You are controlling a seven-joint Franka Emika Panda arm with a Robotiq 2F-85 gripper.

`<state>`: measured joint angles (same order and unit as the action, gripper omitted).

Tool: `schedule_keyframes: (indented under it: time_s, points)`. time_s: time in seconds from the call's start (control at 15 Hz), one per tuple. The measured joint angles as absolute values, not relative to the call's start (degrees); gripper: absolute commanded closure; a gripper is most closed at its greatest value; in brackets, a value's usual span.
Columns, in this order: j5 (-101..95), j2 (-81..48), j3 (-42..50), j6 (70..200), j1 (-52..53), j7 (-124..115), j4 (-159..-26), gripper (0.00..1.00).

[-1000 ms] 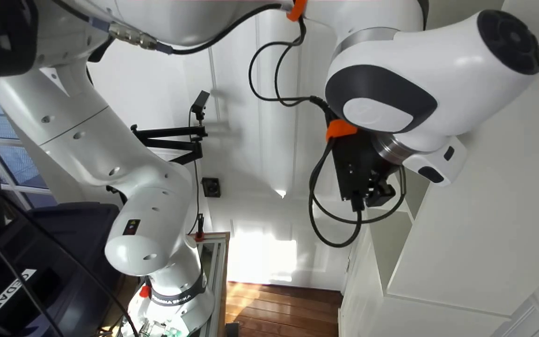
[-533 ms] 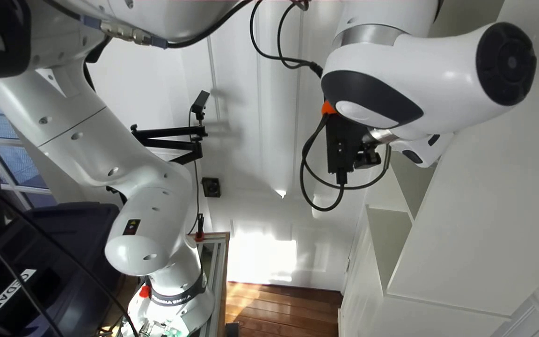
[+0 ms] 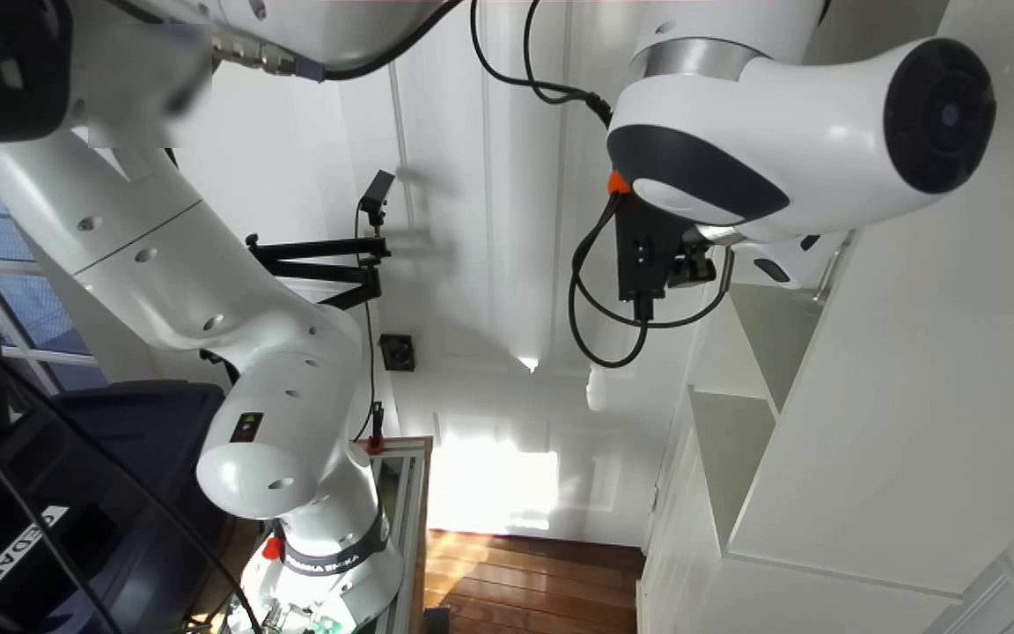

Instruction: Remove the black spatula from the top shelf and put it in the middle shelf

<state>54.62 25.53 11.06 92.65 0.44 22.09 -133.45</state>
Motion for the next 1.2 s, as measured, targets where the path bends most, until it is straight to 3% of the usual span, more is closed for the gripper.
schedule_keyframes:
  time_s: [0.67, 0.73, 0.87, 1.2]
  points:
    - [83.9, 21.0, 6.5, 106.4, 0.1, 30.5, -134.6, 0.03]
    - [85.2, 20.8, 6.1, 107.0, 0.0, 31.0, -134.6, 0.25]
    - [86.9, 20.5, 5.8, 107.6, -0.6, 31.7, -134.6, 0.3]
    - [88.0, 20.5, 5.7, 107.8, -2.1, 32.2, -134.2, 0.66]
